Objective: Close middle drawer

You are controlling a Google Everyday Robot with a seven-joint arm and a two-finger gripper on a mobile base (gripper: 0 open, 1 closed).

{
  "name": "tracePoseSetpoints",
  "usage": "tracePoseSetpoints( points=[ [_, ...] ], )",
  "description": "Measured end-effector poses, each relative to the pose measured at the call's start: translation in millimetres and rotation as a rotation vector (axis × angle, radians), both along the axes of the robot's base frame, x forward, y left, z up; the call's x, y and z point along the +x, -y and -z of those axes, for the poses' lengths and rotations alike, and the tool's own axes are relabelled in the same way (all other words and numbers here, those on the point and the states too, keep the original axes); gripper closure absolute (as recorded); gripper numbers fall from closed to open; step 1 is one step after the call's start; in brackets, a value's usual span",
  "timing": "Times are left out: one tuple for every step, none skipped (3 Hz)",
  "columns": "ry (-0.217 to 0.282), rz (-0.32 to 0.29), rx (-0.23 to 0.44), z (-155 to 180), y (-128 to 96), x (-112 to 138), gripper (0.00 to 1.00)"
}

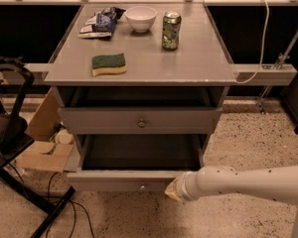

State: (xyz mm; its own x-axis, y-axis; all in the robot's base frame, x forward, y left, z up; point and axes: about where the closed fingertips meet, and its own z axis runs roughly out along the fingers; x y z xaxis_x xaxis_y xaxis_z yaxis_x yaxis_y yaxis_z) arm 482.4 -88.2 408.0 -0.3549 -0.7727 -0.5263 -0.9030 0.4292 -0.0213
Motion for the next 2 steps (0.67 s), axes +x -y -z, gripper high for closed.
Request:
tracePoseSetpoints(
  points=[
    [0.056, 0.033, 0.041, -17.9, -15.5, 46.5, 1.00],
    [0.056, 0.033, 0.041, -17.9, -15.7, 45.6, 1.00]
  ],
)
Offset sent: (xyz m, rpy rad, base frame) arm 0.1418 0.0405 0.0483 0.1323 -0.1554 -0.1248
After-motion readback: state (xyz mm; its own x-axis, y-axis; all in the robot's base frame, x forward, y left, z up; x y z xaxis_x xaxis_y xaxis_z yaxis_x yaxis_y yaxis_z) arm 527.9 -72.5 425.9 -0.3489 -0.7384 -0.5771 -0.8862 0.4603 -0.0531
